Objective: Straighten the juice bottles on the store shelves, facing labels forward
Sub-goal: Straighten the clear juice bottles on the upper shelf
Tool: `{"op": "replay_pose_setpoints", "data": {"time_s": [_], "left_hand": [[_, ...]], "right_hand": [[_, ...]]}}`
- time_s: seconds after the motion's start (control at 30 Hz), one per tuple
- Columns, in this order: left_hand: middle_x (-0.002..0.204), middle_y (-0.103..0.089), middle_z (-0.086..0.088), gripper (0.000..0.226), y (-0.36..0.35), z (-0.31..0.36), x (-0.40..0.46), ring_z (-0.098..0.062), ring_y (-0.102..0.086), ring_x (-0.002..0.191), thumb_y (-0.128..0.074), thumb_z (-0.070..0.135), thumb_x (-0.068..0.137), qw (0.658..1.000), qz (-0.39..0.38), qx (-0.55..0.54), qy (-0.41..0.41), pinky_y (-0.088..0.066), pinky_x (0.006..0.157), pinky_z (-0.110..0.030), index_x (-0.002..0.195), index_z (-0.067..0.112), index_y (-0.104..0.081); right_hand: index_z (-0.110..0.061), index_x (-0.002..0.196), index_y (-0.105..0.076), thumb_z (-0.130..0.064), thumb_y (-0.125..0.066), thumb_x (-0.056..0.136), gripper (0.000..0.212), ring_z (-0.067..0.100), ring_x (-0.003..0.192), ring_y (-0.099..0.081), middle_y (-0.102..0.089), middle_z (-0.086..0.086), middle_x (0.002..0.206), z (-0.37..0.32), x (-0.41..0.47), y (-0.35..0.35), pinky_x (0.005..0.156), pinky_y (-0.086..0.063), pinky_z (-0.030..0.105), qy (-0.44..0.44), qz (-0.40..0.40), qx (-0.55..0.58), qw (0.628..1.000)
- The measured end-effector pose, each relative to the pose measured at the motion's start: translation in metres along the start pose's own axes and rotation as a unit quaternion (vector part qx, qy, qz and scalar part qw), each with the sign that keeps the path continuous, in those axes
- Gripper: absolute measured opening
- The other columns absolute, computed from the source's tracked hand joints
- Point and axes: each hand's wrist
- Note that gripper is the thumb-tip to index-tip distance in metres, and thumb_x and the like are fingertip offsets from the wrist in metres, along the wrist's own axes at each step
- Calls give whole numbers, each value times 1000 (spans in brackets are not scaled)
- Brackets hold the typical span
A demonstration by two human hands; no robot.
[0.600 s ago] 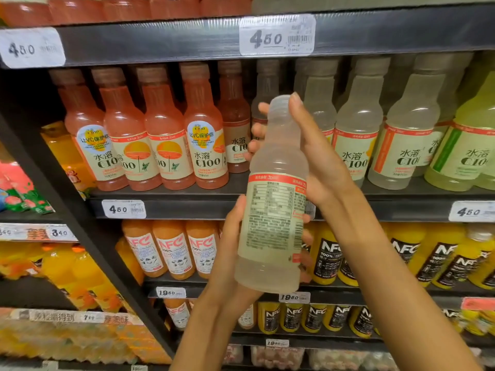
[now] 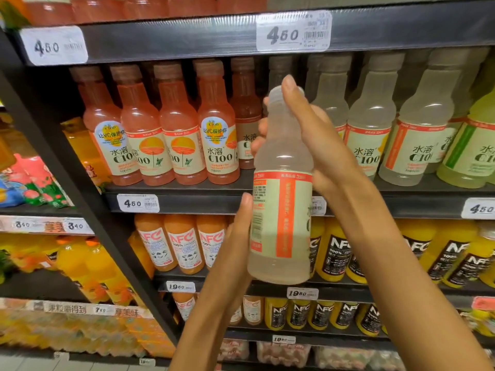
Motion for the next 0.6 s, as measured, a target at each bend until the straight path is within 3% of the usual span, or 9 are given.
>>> {"op": "replay_pose_setpoints", "data": {"time_s": [0.03,0.13,0.2,0.23,0.3,0.4,0.47,0.53,0.6], "left_hand": [[105,-72,9,52,1,4,-1,-7,-67,100,-39,77,75,999,18,38,-13,-53,82,-25,103,45,-68],[101,-72,14,57,1,3,0,-1,-67,94,-53,72,66,992,32,113,-43,-52,67,-11,108,36,-62],[100,-73,8,58,-5,1,0,-7,-69,93,-58,71,66,995,27,96,-32,-55,69,-17,109,31,-62],[100,-73,2,59,-8,1,-1,-13,-71,91,-55,72,70,998,13,53,-15,-56,71,-24,109,28,-63],[95,-73,-8,64,-10,4,-2,-22,-71,84,-49,70,75,997,-29,-63,21,-57,71,-35,110,19,-67],[95,-70,-13,65,-10,7,-3,-26,-69,81,-43,67,81,985,-91,-143,41,-57,75,-42,114,17,-67],[102,-71,-15,67,-10,8,-4,-28,-69,89,-40,69,81,985,-93,-131,57,-56,83,-46,117,18,-66],[109,-70,-15,71,-7,12,-5,-30,-68,100,-41,75,79,995,-61,-47,56,-53,91,-47,119,21,-64],[112,-70,-12,72,-4,17,-5,-30,-65,106,-49,76,73,997,-47,16,62,-54,86,-42,121,24,-62]], "right_hand": [[-12,108,-48,-42,-48,96,32,23,67,-67,-63,5,71,-3,-1,0,63,-55,33,21,28,-48,998],[-17,111,-50,-44,-48,96,31,20,70,-71,-66,3,79,-6,-1,-3,63,-57,30,70,83,-192,975],[-17,112,-51,-44,-47,96,32,13,72,-72,-66,2,90,-7,0,-5,61,-56,26,78,71,-255,961],[-16,114,-52,-44,-48,95,34,13,73,-72,-67,1,91,-6,0,-5,61,-56,26,62,58,-237,968],[-13,115,-54,-42,-48,95,36,19,77,-72,-71,5,88,-4,1,-4,65,-58,32,-9,17,-83,996],[-10,123,-48,-47,-44,94,47,23,74,-69,-69,9,81,5,-1,-3,75,-58,37,-85,-29,91,992],[-11,118,-47,-48,-45,94,45,20,65,-64,-62,5,73,8,0,0,72,-54,35,-90,-23,112,989],[-11,114,-48,-48,-47,94,42,20,63,-64,-60,5,72,6,2,4,65,-55,33,-93,16,89,992],[-10,124,-47,-47,-48,94,48,22,62,-68,-61,7,77,3,4,9,57,-56,31,-101,59,73,990]]}}
Point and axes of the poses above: each hand's wrist, its own x-axis towards the middle knuckle, its own y-axis out of the back of the hand, z = x × y
